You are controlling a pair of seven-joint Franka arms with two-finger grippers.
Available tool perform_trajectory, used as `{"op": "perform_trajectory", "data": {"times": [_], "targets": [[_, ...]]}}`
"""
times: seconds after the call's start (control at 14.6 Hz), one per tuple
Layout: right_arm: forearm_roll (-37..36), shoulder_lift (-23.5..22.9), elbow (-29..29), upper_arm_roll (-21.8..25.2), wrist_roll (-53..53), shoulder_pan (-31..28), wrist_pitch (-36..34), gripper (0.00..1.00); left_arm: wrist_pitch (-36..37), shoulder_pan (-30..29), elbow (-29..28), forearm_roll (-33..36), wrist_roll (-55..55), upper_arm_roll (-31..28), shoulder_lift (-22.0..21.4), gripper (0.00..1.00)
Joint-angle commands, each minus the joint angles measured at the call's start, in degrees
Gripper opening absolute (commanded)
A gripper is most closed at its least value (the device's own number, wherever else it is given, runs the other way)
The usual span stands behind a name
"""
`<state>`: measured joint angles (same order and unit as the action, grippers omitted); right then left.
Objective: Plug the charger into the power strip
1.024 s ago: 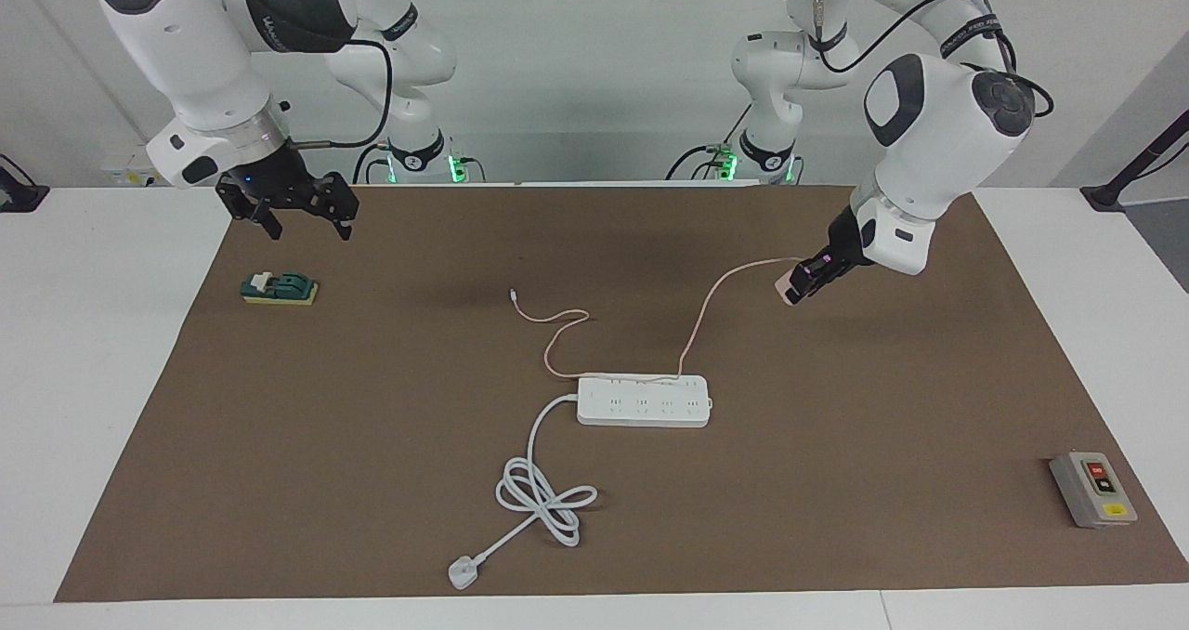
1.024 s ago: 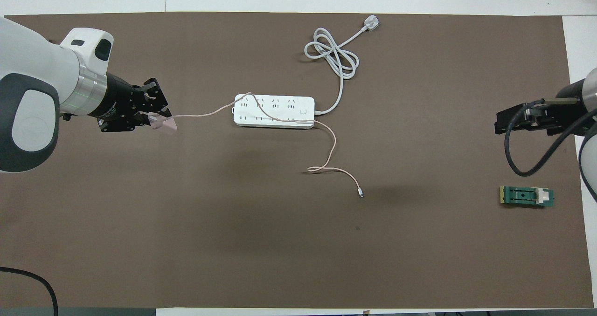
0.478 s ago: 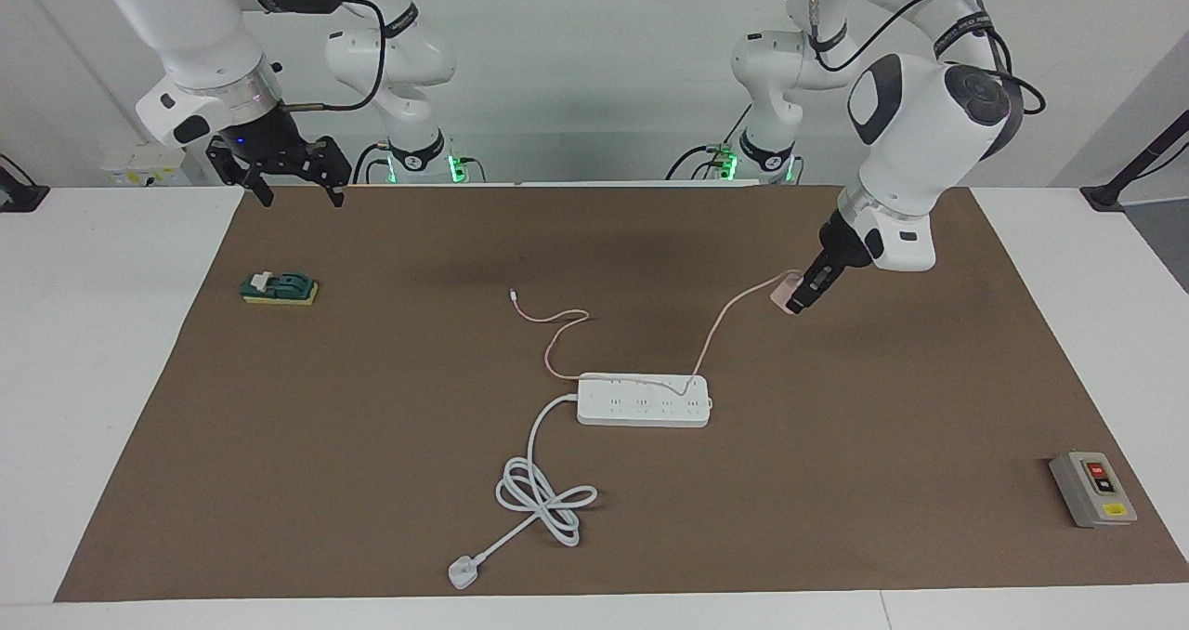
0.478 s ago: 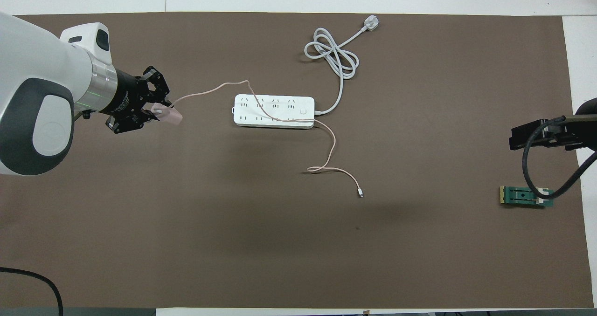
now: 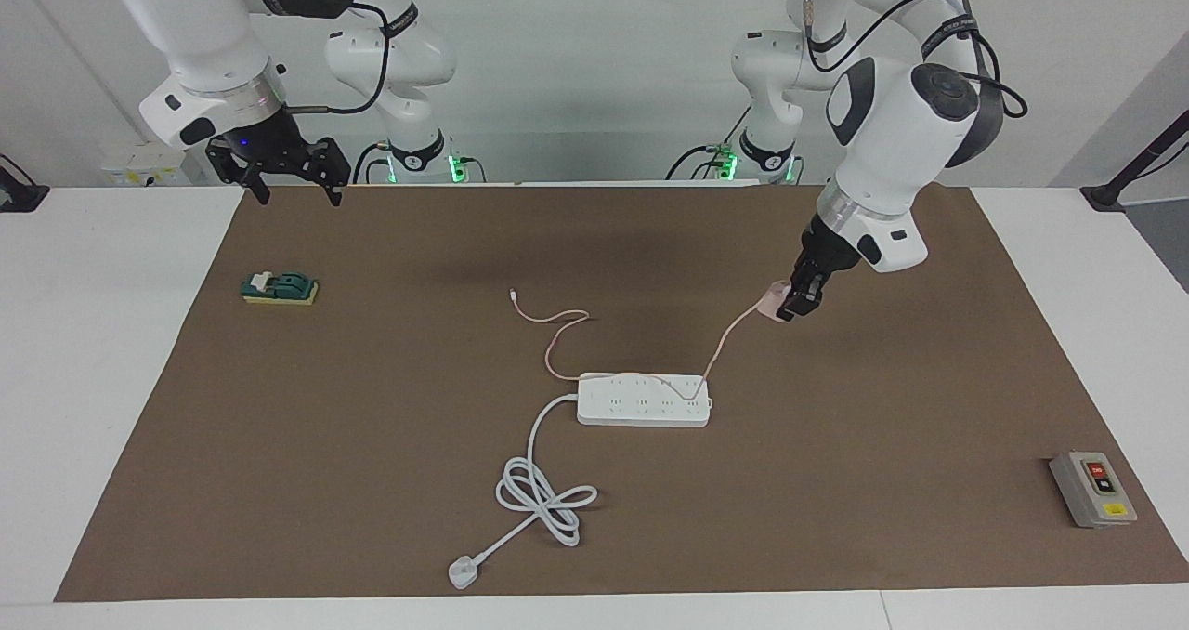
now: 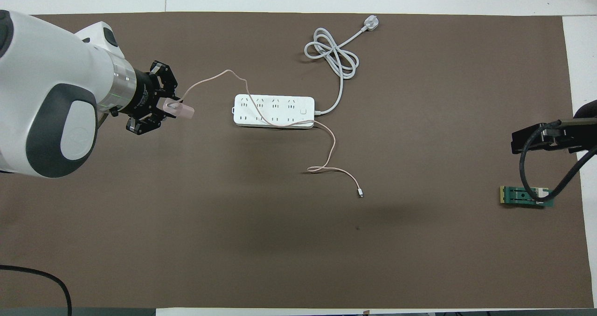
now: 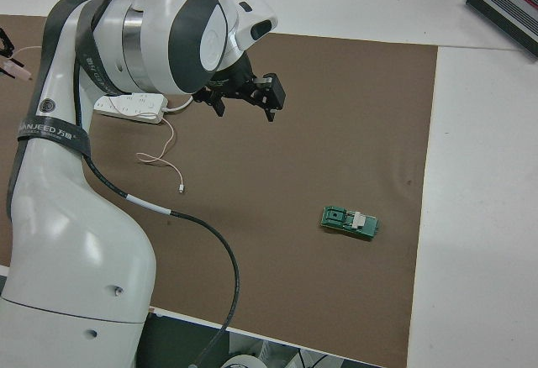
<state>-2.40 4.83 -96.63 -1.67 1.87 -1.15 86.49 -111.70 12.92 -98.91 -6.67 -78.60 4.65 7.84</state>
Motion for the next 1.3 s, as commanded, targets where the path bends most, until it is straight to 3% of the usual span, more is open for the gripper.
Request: {"op": "perform_trajectory", "data": {"times": [0.0,0.41,0.68,1.23], "targets": [[-0.9,1.2,-0.6,-1.2,-1.7,-1.5,-1.3,1.0,-0.6,2.5,1.1,3.1,-9.2,-0.5,2.4,0.0],[-0.5,1.3,-0.3,-1.1,-1.6,-1.1,-2.2,1.0,0.8,6.8,8.1,6.8,-23.4,-0.6,10.6,0.0],[-0.5,1.4,-0.3,-1.1,-1.6,-1.0,-2.2,1.0,1.9,9.8,17.0,8.6,-31.2,-1.0,19.7,0.0],[-0.2,1.4,-0.3,-1.1,-1.3,-0.9,-1.9,1.0,-1.2,7.8,15.1,14.5,-30.9,-1.0,20.7,0.0]]}}
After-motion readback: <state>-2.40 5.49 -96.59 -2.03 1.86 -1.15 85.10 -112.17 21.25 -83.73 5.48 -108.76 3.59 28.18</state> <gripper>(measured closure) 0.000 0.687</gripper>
